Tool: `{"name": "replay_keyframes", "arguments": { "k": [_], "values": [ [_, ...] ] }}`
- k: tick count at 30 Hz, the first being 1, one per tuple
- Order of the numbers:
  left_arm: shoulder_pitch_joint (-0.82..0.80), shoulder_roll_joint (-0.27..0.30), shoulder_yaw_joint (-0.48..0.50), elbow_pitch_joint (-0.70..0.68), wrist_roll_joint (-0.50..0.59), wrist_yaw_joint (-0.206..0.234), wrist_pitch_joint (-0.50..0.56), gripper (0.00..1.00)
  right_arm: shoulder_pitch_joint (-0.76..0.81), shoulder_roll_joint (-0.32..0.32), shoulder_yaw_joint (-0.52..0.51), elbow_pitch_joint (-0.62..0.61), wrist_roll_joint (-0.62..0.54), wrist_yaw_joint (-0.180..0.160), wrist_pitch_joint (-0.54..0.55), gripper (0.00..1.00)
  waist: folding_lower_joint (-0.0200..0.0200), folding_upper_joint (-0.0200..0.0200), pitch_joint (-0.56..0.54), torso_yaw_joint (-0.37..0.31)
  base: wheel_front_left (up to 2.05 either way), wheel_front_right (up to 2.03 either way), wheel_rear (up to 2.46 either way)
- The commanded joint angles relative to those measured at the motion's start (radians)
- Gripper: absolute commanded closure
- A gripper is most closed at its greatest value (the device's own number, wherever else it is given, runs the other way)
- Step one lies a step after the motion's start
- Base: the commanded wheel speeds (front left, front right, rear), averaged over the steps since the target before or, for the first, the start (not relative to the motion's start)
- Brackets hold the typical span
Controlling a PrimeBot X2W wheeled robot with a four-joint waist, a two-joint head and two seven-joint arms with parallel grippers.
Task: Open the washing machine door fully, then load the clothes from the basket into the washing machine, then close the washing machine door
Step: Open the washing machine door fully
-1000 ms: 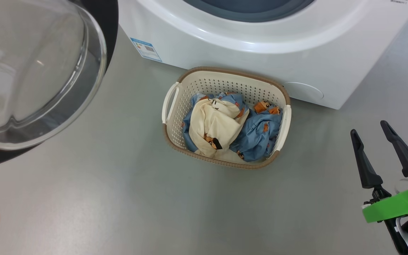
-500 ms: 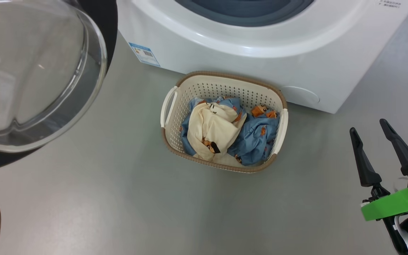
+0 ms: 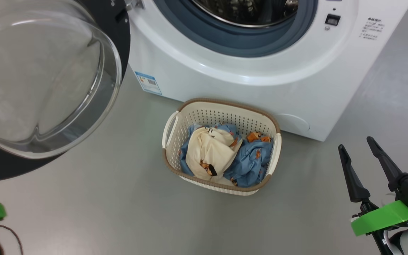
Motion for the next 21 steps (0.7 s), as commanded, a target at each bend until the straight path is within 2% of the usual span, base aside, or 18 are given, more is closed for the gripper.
{"name": "replay_keyframes", "arguments": {
  "k": [1, 10, 21],
  "values": [
    [0.032, 0.035, -0.015, -0.044, -0.023, -0.002, -0.005, 0.00, 0.013, -0.009, 0.015, -0.023, 0.010, 0.007, -0.012, 0.00, 0.0002, 0.0000, -0.035, -0.009, 0.00, 0.00, 0.00],
    [0.170, 0.012, -0.179, -0.186, -0.141, -0.002, -0.005, 0.00, 0.032, 0.006, 0.014, -0.026, 0.018, 0.007, -0.012, 0.00, 0.0002, 0.0000, -0.081, -0.059, 0.00, 0.00, 0.00],
    [0.286, 0.016, -0.344, -0.291, -0.178, -0.002, -0.005, 0.00, 0.054, 0.023, 0.008, -0.028, 0.023, 0.007, -0.012, 0.00, 0.0002, 0.0000, -0.130, -0.158, 0.00, 0.00, 0.00]
  ]
}}
